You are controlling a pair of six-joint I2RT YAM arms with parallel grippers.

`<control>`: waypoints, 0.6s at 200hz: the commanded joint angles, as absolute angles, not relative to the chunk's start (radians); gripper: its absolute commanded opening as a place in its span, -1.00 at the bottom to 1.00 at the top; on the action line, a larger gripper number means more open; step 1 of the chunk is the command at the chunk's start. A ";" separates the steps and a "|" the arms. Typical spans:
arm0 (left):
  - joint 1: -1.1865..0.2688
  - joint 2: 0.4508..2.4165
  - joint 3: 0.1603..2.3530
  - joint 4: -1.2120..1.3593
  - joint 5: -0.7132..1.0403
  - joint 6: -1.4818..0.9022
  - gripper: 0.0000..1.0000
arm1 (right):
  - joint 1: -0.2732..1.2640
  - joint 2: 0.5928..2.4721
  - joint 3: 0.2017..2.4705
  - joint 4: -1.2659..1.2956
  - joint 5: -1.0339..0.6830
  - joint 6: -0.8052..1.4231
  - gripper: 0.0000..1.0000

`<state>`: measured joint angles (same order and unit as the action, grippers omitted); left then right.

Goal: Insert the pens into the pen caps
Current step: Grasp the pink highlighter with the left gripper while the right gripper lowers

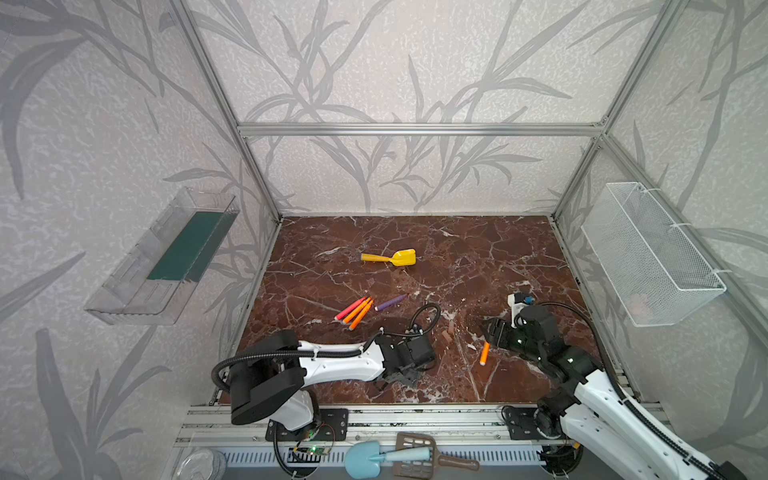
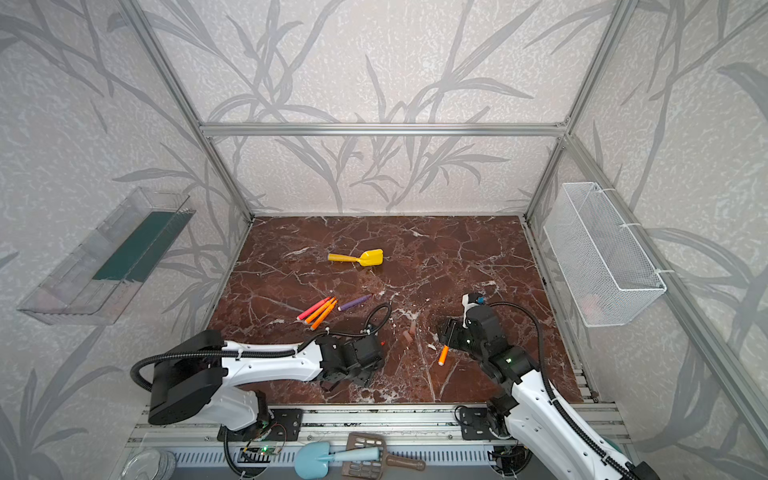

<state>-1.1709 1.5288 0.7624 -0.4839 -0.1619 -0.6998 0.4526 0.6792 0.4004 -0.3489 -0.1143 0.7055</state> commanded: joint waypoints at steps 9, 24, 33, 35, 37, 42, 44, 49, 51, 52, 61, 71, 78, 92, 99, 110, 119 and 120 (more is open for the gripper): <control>-1.173 1.566 0.789 -0.479 -0.179 -0.713 0.30 | 0.459 0.655 0.388 -0.354 -0.120 0.691 0.38; -1.172 1.578 0.785 -0.464 -0.167 -0.712 0.17 | 0.460 0.648 0.384 -0.353 -0.121 0.693 0.38; -1.173 1.582 0.790 -0.464 -0.166 -0.712 0.05 | 0.460 0.645 0.382 -0.351 -0.123 0.695 0.39; -1.173 1.583 0.790 -0.465 -0.166 -0.712 0.03 | 0.459 0.644 0.382 -0.351 -0.122 0.694 0.39; -1.173 1.583 0.790 -0.465 -0.166 -0.712 0.01 | 0.460 0.644 0.382 -0.350 -0.121 0.693 0.39; -1.173 1.585 0.790 -0.466 -0.167 -0.713 -0.04 | 0.460 0.643 0.382 -0.351 -0.120 0.691 0.39; -1.172 1.585 0.791 -0.466 -0.167 -0.714 -0.07 | 0.460 0.643 0.383 -0.352 -0.120 0.692 0.39; -1.173 1.586 0.791 -0.466 -0.167 -0.715 -0.12 | 0.459 0.643 0.383 -0.353 -0.120 0.693 0.39; -1.172 1.586 0.790 -0.465 -0.167 -0.715 -0.14 | 0.460 0.642 0.384 -0.354 -0.120 0.694 0.39; -1.173 1.587 0.790 -0.465 -0.166 -0.715 -0.15 | 0.460 0.643 0.384 -0.353 -0.120 0.694 0.39; -1.173 1.588 0.791 -0.463 -0.163 -0.715 -0.28 | 0.460 0.642 0.384 -0.351 -0.125 0.696 0.39; -1.173 1.589 0.792 -0.463 -0.163 -0.713 -0.39 | 0.460 0.641 0.381 -0.345 -0.130 0.699 0.39; -1.172 1.592 0.793 -0.464 -0.165 -0.712 -0.45 | 0.460 0.640 0.379 -0.341 -0.133 0.702 0.39; -1.173 1.594 0.796 -0.463 -0.165 -0.713 -0.56 | 0.462 0.639 0.383 -0.343 -0.133 0.703 0.39; -1.173 1.593 0.797 -0.458 -0.161 -0.712 -0.60 | 0.462 0.637 0.383 -0.343 -0.136 0.708 0.39; -1.172 1.590 0.804 -0.449 -0.150 -0.704 -0.65 | 0.465 0.631 0.379 -0.332 -0.146 0.721 0.39; -1.172 1.588 0.818 -0.449 -0.147 -0.695 -0.68 | 0.476 0.623 0.369 -0.308 -0.158 0.736 0.39; -1.173 1.587 0.821 -0.450 -0.146 -0.694 -0.68 | 0.478 0.622 0.368 -0.305 -0.160 0.737 0.39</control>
